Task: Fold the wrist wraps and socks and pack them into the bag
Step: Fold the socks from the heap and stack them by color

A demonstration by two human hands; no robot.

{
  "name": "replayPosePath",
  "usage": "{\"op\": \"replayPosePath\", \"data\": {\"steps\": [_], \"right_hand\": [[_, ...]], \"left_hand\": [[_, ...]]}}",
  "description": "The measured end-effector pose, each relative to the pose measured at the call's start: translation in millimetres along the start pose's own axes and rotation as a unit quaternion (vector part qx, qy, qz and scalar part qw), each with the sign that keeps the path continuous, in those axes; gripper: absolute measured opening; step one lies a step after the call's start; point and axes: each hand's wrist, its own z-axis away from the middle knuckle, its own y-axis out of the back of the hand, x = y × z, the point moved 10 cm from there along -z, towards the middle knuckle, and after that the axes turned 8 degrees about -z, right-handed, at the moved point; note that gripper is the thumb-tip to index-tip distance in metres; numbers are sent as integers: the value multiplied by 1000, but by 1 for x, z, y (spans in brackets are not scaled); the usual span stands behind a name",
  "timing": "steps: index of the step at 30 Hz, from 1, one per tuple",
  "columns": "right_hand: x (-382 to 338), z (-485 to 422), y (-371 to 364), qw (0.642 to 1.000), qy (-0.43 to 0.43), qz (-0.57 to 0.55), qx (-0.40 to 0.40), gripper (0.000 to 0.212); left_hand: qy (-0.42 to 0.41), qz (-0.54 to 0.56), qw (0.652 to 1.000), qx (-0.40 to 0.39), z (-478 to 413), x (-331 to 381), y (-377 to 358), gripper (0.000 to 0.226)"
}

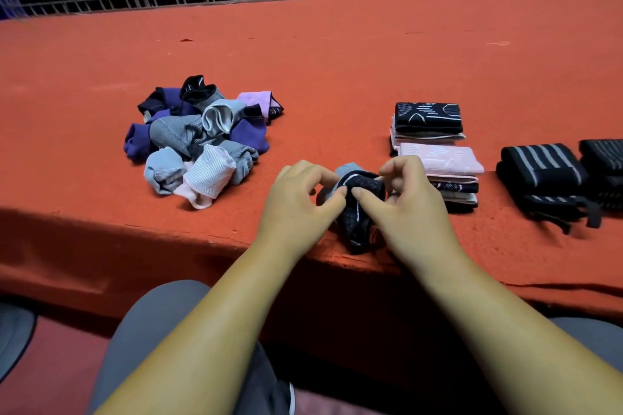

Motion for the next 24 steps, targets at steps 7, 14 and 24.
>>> {"op": "replayPosePath", "data": {"steps": [7,14,24], "right_hand": [[-13,-3,15,999,28,7,23,9],[-17,-10,43,994,38,-60,89,4],[-34,-3,73,975,99,-97,175,12]], "left_hand": [[120,41,991,30,-6,-36,8,17],[280,77,956,43,-14,-100,18,26],[441,378,800,150,-11,-149,5,15]]}}
